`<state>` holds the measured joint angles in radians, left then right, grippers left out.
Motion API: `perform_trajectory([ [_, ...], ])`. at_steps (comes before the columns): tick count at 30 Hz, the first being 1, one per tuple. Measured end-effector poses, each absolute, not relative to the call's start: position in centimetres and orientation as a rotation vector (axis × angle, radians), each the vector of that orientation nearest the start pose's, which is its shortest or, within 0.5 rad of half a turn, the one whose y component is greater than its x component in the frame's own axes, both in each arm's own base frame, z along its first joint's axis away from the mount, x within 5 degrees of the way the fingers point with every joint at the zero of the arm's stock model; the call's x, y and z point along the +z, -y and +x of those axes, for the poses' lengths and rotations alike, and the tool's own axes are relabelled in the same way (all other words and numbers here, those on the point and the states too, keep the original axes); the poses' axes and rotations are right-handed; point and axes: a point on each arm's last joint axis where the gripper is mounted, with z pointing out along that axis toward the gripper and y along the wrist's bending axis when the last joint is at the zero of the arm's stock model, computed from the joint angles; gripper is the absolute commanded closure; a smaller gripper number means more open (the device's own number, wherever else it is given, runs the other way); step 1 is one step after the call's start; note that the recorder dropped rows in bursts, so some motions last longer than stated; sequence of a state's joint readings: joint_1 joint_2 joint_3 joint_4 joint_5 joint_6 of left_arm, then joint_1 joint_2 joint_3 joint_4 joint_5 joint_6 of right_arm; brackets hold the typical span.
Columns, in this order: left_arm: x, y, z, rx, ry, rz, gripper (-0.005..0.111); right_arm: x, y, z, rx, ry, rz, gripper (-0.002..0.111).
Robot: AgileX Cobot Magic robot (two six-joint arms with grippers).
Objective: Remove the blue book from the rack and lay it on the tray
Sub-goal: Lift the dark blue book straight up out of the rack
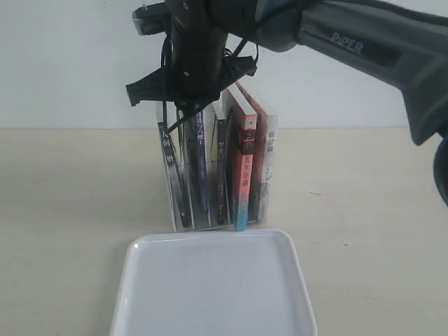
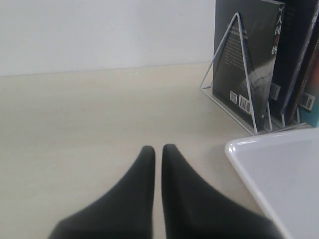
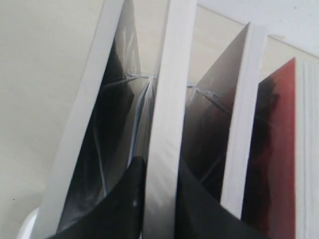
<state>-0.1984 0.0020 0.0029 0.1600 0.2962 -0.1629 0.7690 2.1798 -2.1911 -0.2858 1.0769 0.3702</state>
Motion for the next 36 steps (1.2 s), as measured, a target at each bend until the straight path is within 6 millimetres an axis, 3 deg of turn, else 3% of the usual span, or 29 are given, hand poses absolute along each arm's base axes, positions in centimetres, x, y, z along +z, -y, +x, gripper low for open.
perform_trajectory([
  [24, 18.6, 0.7, 5.4, -0.109, -1.777, 0.134, 0.103, 39.0, -29.5, 33.2, 0.145, -2.329, -0.515, 0.108],
  [36, 18.6, 0.7, 5.4, -0.109, -1.777, 0.134, 0.103, 41.7, -28.3, 31.0, 0.142, -2.315, -0.509, 0.108],
])
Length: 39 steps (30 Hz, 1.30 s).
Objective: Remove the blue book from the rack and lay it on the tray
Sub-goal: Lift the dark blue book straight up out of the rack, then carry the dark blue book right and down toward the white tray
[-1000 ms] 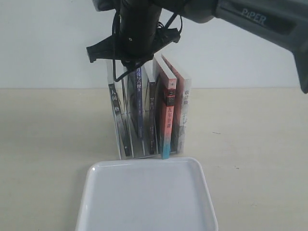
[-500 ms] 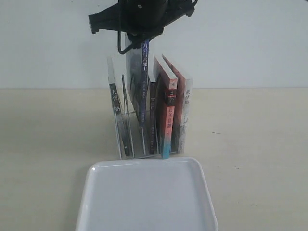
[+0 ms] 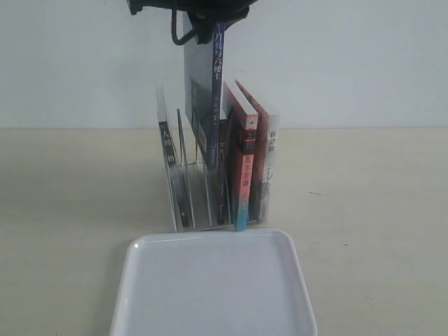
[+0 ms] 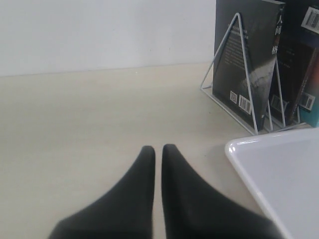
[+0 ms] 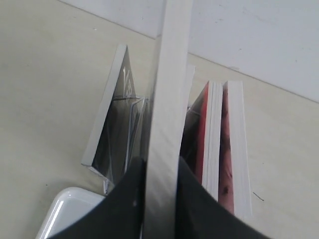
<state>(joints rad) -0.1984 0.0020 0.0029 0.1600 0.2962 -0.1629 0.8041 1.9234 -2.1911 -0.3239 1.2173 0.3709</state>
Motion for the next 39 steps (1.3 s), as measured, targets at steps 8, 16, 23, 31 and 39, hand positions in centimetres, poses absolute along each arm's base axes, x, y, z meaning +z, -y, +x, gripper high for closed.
perform_trajectory([
  [8, 18.6, 0.7, 5.4, -0.109, -1.777, 0.134, 0.103, 44.1, -27.0, 29.4, 0.152, -2.276, -0.497, 0.108],
  [16, 18.6, 0.7, 5.4, -0.109, -1.777, 0.134, 0.103, 46.1, -26.3, 27.8, 0.175, -2.226, -0.517, 0.108],
  [23, 18.6, 0.7, 5.4, -0.109, -1.777, 0.134, 0.103, 48.0, -25.0, 26.6, 0.197, -2.185, -0.501, 0.108],
  [31, 18.6, 0.7, 5.4, -0.109, -1.777, 0.134, 0.103, 50.9, -22.5, 23.9, 0.279, -2.131, -0.484, 0.108],
  [39, 18.6, 0.7, 5.4, -0.109, -1.777, 0.134, 0.103, 49.7, -18.5, 20.6, 0.217, -2.189, -0.489, 0.108],
])
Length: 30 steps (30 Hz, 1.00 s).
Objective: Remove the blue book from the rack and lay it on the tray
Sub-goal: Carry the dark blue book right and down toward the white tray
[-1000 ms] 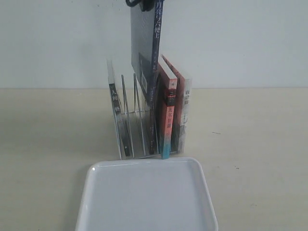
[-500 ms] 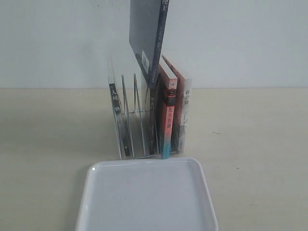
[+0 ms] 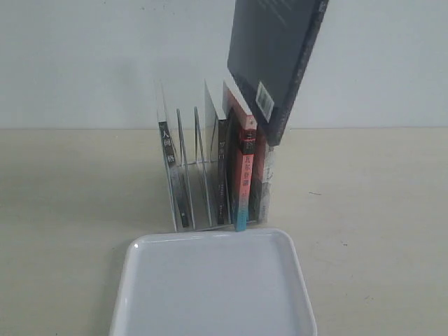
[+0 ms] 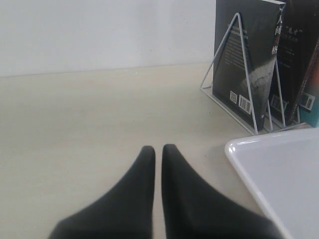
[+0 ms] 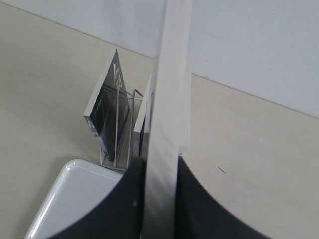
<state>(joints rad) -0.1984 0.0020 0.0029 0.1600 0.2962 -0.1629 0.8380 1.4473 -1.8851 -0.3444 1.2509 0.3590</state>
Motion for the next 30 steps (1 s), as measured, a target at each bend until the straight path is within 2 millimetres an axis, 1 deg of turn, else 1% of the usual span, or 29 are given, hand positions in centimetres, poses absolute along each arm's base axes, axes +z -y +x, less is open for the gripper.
perform_trajectory([
  [4, 18.6, 0.7, 5.4, -0.109, -1.777, 0.134, 0.103, 50.2, -15.5, 18.0, 0.254, -2.178, -0.423, 0.108],
  [6, 18.6, 0.7, 5.4, -0.109, -1.777, 0.134, 0.103, 50.0, -14.2, 16.7, 0.262, -2.179, -0.410, 0.108],
  [15, 18.6, 0.7, 5.4, -0.109, -1.777, 0.134, 0.103, 48.3, -11.1, 14.2, 0.258, -2.204, -0.364, 0.108],
  [21, 18.6, 0.7, 5.4, -0.109, -1.777, 0.134, 0.103, 46.5, -10.4, 13.5, 0.242, -2.250, -0.342, 0.108],
  [30, 18.6, 0.7, 5.4, -0.109, -1.777, 0.134, 0.103, 42.2, -10.9, 14.1, 0.152, -2.375, -0.328, 0.108],
])
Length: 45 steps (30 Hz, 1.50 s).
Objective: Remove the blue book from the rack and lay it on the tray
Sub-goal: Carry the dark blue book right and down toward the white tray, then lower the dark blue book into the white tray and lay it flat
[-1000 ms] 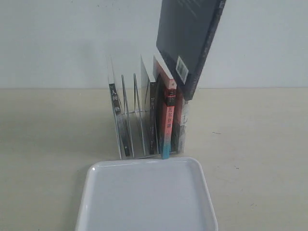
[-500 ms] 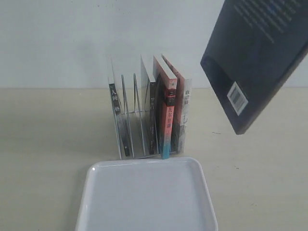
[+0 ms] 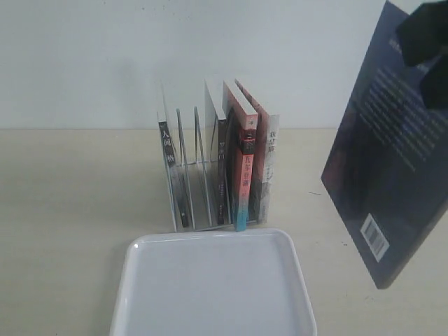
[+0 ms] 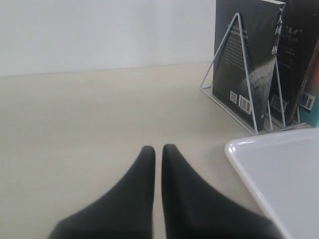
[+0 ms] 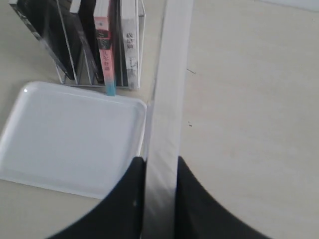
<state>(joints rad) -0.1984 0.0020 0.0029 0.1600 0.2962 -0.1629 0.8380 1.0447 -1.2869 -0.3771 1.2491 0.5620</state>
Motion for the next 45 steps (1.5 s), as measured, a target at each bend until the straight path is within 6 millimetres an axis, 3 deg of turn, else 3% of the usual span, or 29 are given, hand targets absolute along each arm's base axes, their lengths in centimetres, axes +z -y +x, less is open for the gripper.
perform_trajectory([
  [6, 18.6, 0.7, 5.4, -0.109, -1.777, 0.134, 0.103, 40.0, -11.4, 14.6, 0.108, -2.446, -0.276, 0.108],
  [15, 18.6, 0.7, 5.4, -0.109, -1.777, 0.134, 0.103, 36.2, -14.7, 17.3, 0.012, -2.582, -0.303, 0.108],
  [29, 18.6, 0.7, 5.4, -0.109, -1.777, 0.134, 0.103, 32.5, -18.7, 20.5, 0.054, -2.608, -0.286, 0.108],
  [37, 18.6, 0.7, 5.4, -0.109, -1.777, 0.134, 0.103, 30.9, -21.8, 20.1, -0.056, -2.512, -0.324, 0.109],
  [45, 18.6, 0.7, 5.4, -0.109, -1.777, 0.134, 0.103, 30.1, -22.5, 20.4, -0.109, -2.481, -0.274, 0.109],
])
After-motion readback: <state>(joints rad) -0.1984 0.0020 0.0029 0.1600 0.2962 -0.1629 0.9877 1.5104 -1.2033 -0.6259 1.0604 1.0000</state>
